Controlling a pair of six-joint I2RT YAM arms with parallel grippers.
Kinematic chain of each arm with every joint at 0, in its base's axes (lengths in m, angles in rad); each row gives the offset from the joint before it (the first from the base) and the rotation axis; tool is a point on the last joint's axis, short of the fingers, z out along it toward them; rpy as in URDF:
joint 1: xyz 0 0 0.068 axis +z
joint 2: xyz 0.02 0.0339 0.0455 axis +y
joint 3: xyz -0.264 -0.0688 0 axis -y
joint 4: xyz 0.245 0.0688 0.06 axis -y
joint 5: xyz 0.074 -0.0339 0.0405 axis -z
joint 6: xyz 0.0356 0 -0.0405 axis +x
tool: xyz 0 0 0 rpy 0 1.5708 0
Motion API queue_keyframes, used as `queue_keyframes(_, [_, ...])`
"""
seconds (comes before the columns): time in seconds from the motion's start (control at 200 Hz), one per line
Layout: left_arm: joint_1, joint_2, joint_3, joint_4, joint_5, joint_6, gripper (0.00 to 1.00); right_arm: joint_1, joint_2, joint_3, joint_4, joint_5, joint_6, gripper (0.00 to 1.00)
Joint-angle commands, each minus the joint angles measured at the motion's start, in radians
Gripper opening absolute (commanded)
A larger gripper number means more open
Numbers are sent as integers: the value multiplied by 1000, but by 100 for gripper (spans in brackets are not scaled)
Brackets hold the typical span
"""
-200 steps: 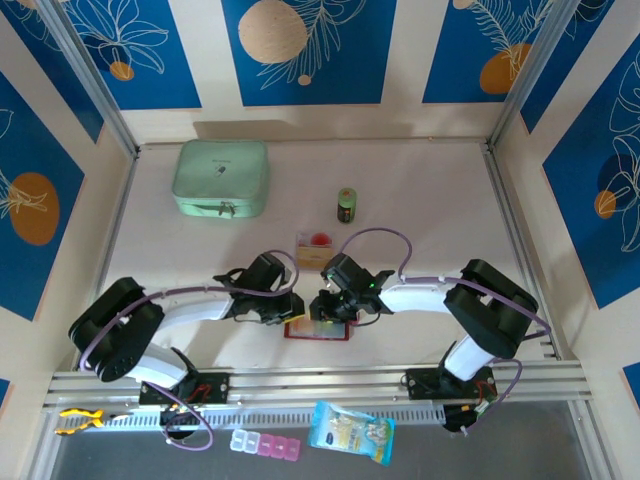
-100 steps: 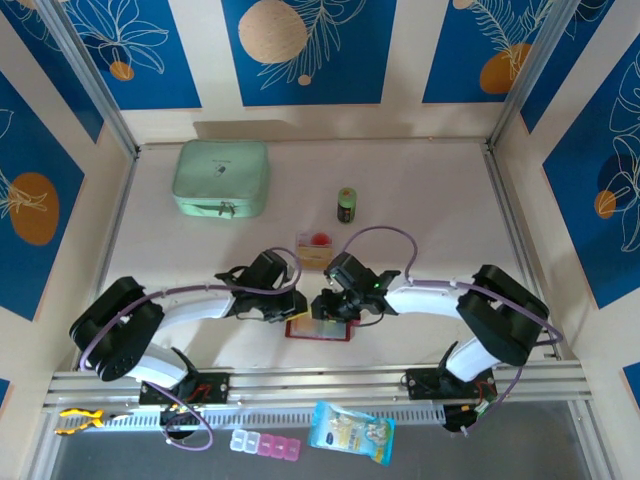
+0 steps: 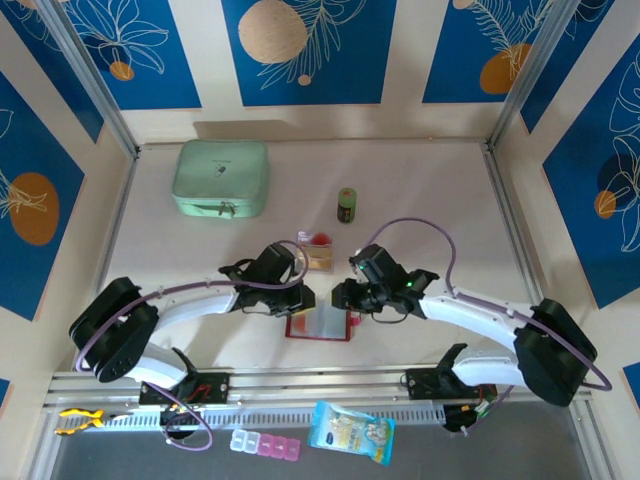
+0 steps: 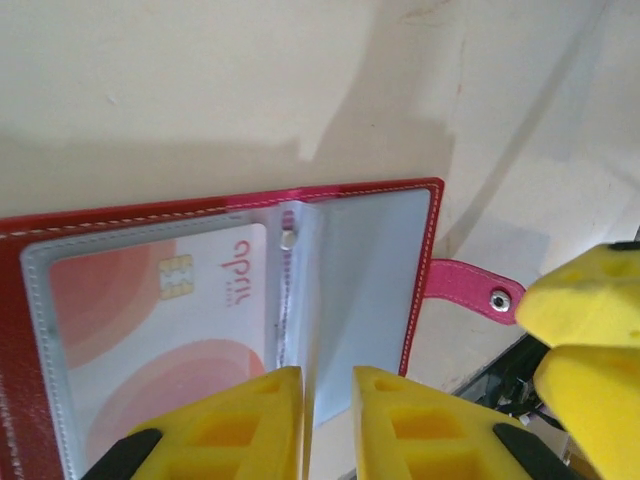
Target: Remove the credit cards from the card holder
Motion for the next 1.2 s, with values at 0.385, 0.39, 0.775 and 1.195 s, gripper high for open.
queue_keyframes(0.385, [-107,155,172,-31,6,22,36,-106,-173,-146,-66,-58,9,36])
queue_keyframes(0.39, [-107,157,173,-31,7,22,36,-106,-172,-146,-65,-59,9,36])
queue_keyframes(0.775, [-116,214,197,3,17,22,45,-115,-102,-176,-66,-81,10,37])
queue_keyframes(1.195, [-100,151,146,1,-26,17,48,-122,-56,-170,-32,-86,-5,20])
